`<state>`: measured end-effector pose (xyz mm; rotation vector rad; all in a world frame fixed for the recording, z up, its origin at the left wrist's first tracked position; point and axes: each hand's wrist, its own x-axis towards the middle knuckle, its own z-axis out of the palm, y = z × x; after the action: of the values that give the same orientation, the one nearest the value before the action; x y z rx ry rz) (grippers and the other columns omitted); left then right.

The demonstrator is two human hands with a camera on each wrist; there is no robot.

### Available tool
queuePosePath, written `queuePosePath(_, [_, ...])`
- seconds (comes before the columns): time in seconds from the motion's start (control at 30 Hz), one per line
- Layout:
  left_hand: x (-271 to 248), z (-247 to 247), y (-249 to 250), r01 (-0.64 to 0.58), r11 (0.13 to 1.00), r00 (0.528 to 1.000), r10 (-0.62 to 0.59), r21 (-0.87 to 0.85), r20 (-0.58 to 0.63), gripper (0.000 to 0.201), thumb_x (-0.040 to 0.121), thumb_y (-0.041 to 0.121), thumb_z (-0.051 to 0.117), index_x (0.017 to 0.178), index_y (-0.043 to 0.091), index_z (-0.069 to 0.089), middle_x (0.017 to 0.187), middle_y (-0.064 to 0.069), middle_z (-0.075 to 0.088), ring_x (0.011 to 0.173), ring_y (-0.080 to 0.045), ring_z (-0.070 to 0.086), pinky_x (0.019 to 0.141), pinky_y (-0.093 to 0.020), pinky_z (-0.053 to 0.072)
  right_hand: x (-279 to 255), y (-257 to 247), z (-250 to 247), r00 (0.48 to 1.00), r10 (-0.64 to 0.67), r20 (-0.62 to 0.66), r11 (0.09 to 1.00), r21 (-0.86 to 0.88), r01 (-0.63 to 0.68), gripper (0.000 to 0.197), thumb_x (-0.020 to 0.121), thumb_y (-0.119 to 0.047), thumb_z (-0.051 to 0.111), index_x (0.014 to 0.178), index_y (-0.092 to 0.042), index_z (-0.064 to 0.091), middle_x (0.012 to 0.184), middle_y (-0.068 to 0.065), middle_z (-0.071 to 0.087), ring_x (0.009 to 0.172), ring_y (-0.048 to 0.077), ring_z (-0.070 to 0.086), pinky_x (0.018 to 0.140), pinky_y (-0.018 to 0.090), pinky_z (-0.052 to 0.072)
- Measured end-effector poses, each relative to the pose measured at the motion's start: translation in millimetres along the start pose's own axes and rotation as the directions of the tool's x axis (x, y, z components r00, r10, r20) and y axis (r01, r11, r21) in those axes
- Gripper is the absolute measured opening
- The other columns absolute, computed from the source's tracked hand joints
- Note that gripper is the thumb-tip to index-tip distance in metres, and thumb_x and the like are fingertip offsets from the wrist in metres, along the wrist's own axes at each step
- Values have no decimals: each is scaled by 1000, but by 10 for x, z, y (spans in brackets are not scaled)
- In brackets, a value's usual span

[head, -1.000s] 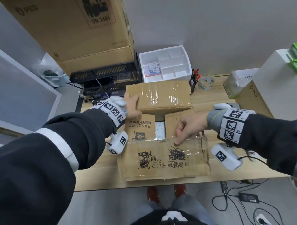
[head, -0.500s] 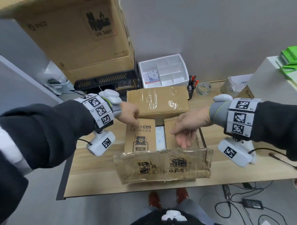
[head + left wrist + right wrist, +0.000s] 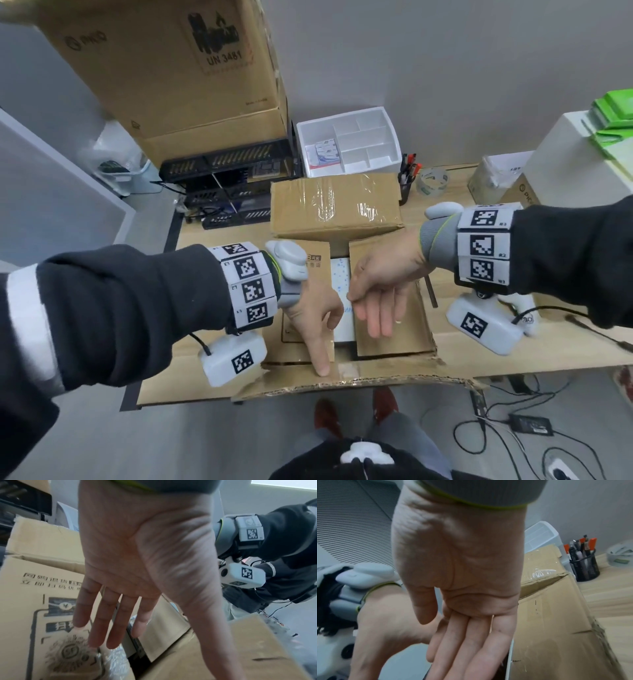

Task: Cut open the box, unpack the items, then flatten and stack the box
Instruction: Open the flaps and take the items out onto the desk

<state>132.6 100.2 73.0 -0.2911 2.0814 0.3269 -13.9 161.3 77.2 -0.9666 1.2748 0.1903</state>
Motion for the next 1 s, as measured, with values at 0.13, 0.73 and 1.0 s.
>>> queuePosePath(0.13, [204, 236, 54, -25, 1000, 995, 26, -12, 95, 77, 64, 70, 81, 121, 22, 62, 106, 6, 65, 96, -17, 62, 88, -34, 54, 103, 95, 8, 1000, 28, -2, 998, 61, -28, 35, 103, -32, 37, 95, -7, 60, 101, 21, 74, 90, 33, 73, 87, 42, 54])
queuePosePath(0.73, [644, 706, 262, -164, 954, 984, 177, 250, -30, 39, 87, 53, 59, 72, 17, 58, 62, 1, 56, 65, -27, 60, 59, -27, 46, 777, 311, 139, 972, 3, -235, 936, -342, -86, 32, 98, -15, 42, 128, -17, 52, 69, 3, 58, 56, 17, 56, 82, 37, 57])
queuePosePath(1.0, [246, 347, 123, -127, 957, 933, 205, 261, -297, 66, 92, 74, 39, 59, 17, 46, 54, 3, 45, 50, -17, 43, 54, -28, 32, 482, -72, 144, 963, -79, -259, 780, -617, -102, 13, 91, -23, 43, 87, -16, 54, 86, 13, 72, 71, 27, 61, 61, 28, 52])
